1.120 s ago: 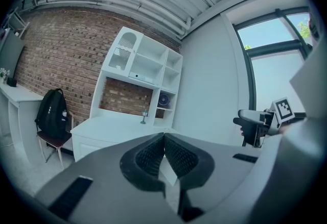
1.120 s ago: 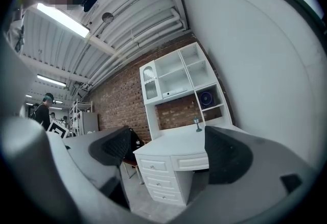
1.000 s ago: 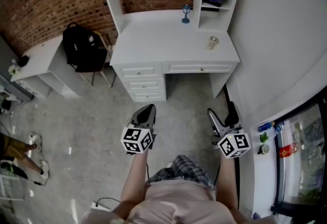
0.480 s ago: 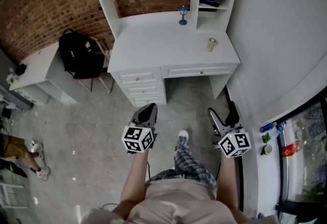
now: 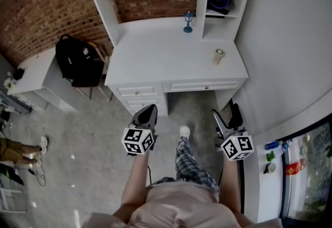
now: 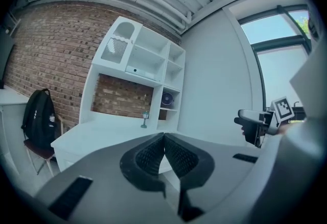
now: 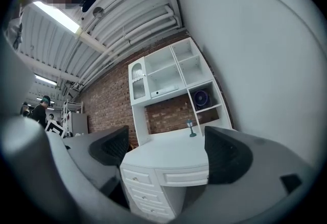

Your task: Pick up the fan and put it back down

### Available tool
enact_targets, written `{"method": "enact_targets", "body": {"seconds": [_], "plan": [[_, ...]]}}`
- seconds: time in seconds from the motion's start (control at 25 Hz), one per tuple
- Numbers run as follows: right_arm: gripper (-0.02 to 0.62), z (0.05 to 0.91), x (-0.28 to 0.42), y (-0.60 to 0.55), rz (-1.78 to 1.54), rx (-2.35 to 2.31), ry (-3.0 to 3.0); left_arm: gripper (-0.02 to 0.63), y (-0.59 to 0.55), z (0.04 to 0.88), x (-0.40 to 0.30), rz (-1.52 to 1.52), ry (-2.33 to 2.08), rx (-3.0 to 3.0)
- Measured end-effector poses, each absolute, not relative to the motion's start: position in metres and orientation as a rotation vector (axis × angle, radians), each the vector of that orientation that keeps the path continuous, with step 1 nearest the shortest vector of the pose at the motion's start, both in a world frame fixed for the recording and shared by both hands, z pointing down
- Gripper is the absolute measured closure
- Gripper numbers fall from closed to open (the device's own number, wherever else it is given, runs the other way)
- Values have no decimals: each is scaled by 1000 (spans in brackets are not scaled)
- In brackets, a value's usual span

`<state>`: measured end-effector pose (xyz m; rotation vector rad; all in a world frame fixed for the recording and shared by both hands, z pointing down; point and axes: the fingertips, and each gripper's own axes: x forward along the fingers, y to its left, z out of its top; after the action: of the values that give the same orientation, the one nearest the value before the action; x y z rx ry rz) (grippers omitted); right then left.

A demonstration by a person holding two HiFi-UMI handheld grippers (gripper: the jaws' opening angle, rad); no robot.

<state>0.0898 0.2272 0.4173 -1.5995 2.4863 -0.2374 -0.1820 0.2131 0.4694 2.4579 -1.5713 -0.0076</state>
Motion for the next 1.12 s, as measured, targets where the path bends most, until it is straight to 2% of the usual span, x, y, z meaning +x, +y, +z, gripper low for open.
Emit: {"method": "enact_targets", "body": {"seconds": [0.28,0.6,0.88,1.12], "plan": [[137,439,111,41,-262,-1561,2491,578,38,478,-161,9,-1633,2463],[138,434,104,-143,-308,-1522,2575,578,-135,464,-154,21,-1654,2414],[138,446,107,-238,-344,-1517,2610,578,-227,475,-146,44,-1655,2383],[138,447,107,-276,-329,-1528,2627,578,-261,477,-146,36,-1669,2382]]}}
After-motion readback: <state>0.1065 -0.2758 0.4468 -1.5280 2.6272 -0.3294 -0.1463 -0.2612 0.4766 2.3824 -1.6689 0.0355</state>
